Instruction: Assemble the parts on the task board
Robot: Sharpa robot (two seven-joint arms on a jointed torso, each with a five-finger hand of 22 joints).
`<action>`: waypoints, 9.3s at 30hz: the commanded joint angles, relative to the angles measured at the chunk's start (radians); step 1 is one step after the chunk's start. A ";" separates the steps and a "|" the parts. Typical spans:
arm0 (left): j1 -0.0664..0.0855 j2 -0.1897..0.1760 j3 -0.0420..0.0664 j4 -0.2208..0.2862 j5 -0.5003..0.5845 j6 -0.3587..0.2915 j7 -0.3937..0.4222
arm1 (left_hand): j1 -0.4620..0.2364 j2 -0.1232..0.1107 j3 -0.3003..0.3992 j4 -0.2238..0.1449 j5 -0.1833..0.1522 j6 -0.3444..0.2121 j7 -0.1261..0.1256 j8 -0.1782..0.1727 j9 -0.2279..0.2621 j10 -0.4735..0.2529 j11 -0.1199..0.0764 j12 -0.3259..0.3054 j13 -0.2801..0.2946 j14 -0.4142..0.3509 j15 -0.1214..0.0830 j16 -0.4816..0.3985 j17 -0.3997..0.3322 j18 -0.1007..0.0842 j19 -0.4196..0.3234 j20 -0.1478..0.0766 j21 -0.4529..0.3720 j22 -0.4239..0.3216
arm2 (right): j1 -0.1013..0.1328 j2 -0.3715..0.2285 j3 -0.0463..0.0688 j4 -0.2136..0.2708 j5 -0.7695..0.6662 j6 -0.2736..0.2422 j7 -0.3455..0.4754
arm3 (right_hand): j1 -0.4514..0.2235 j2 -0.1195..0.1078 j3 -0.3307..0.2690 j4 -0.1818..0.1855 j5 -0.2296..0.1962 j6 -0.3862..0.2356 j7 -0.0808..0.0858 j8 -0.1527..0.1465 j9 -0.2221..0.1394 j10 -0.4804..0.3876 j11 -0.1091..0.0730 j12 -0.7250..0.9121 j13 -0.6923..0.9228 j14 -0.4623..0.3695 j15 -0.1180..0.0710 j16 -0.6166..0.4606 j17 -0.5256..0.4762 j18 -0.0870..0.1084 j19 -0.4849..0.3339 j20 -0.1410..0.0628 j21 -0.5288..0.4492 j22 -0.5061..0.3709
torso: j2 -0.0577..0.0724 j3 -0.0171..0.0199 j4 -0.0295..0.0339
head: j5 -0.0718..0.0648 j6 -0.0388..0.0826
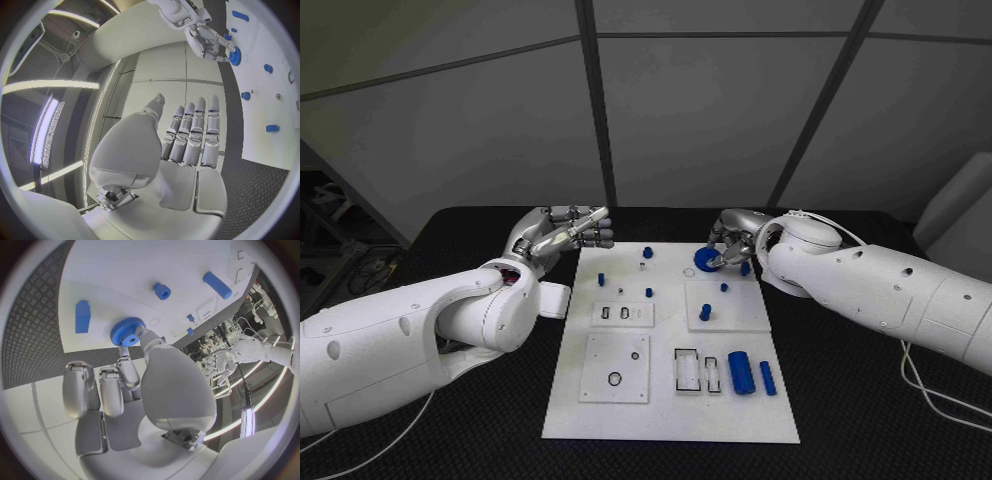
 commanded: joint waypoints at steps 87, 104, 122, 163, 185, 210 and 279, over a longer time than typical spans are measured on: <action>0.002 0.017 0.001 -0.016 -0.007 0.010 -0.001 | 0.000 0.011 0.001 -0.009 -0.004 0.003 0.005 -0.008 -0.001 -0.002 0.005 -0.007 -0.001 -0.002 0.004 -0.010 0.003 0.004 -0.008 0.001 -0.001 -0.001 | -0.004 0.225 -0.081 -0.037 -0.180 -0.077 0.060 | -0.096 -0.023 -0.033 0.088 -0.008 -0.165 0.047 -0.164 -0.041 -0.051 0.055 -0.049 -0.043 0.091 0.041 0.014 0.210 -0.008 0.008 0.037 0.003 0.101 | 0.000 0.0007 -0.0012 | 0.019 -0.006; 0.002 0.015 0.001 -0.019 -0.007 0.011 -0.004 | -0.002 0.011 0.000 -0.009 -0.004 0.002 0.007 -0.010 -0.001 -0.004 0.006 -0.009 -0.001 -0.002 0.005 -0.011 0.004 0.004 -0.009 0.002 -0.001 -0.001 | -0.004 0.196 -0.081 -0.023 -0.128 -0.111 0.062 | -0.215 0.044 -0.044 0.183 0.171 -0.101 0.040 -0.148 -0.044 -0.027 0.050 -0.011 -0.003 0.093 0.038 0.018 0.220 -0.009 0.013 0.036 0.006 0.109 | -0.001 0.0011 -0.0015 | 0.021 -0.006; 0.002 0.006 0.001 -0.033 -0.007 0.014 -0.002 | -0.002 0.013 0.000 -0.010 -0.004 0.001 0.008 -0.012 -0.001 -0.005 0.007 -0.010 -0.001 -0.002 0.005 -0.012 0.004 0.004 -0.010 0.002 -0.001 -0.001 | -0.002 -0.081 -0.074 0.175 0.128 -0.269 0.241 | -0.056 -0.003 0.011 0.076 0.106 -0.062 0.029 -0.150 -0.055 -0.024 0.038 -0.011 0.000 0.085 0.027 0.002 0.187 -0.001 -0.015 0.026 -0.010 0.077 | -0.009 0.0029 -0.0149 | 0.021 0.008; -0.001 0.030 0.000 -0.080 -0.007 0.038 -0.004 | -0.005 0.018 0.002 -0.015 -0.003 0.018 0.003 -0.013 0.000 0.037 -0.002 0.002 0.005 0.007 0.001 -0.015 0.012 0.005 -0.020 0.002 -0.002 -0.002 | -0.028 -0.204 -0.066 0.033 0.301 -0.094 0.365 | 0.043 -0.035 0.008 -0.005 0.012 -0.060 0.026 -0.160 -0.068 -0.065 0.035 -0.061 -0.051 0.081 0.022 -0.007 0.174 0.010 -0.057 0.018 -0.041 0.028 | -0.016 0.0068 -0.0214 | -0.015 -0.011; -0.001 0.031 0.000 -0.083 -0.012 0.038 -0.005 | -0.005 0.018 0.003 -0.016 -0.003 0.018 0.002 -0.014 0.000 0.040 -0.003 0.002 0.005 0.008 0.000 -0.015 0.013 0.006 -0.021 0.002 -0.002 -0.002 | -0.049 -0.168 -0.066 -0.004 0.275 -0.079 0.346 | 0.038 -0.019 0.007 0.000 0.018 -0.027 0.026 -0.144 -0.065 -0.051 0.034 -0.048 -0.039 0.085 0.023 -0.001 0.184 0.007 -0.044 0.020 -0.034 0.042 | -0.017 0.0069 -0.0217 | -0.012 -0.019; -0.001 0.032 0.000 -0.088 -0.014 0.040 -0.007 | -0.005 0.018 0.004 -0.017 -0.003 0.018 0.002 -0.015 0.000 0.040 -0.002 0.001 0.005 0.009 0.000 -0.016 0.014 0.006 -0.022 0.002 -0.002 -0.002 | -0.051 -0.150 -0.066 -0.029 0.270 -0.092 0.334 | 0.028 -0.003 0.009 0.008 0.012 -0.003 0.023 -0.132 -0.063 -0.038 0.031 -0.037 -0.028 0.084 0.020 -0.003 0.182 0.005 -0.035 0.019 -0.029 0.052 | -0.016 0.0078 -0.0212 | -0.011 -0.022; 0.000 0.030 0.000 -0.085 -0.014 0.042 -0.016 | -0.006 0.019 0.004 -0.017 -0.004 0.017 0.003 -0.017 -0.001 0.037 -0.001 -0.003 0.003 0.009 0.001 -0.017 0.015 0.006 -0.022 0.002 -0.001 -0.002 | -0.046 -0.013 -0.063 0.281 0.256 -0.152 0.196 | 0.059 0.067 0.076 -0.022 -0.034 0.071 -0.015 -0.061 -0.033 -0.020 -0.003 -0.035 -0.017 0.087 -0.011 0.000 0.191 -0.006 0.003 -0.013 -0.008 0.098 | -0.015 0.0072 -0.0206 | 0.032 -0.030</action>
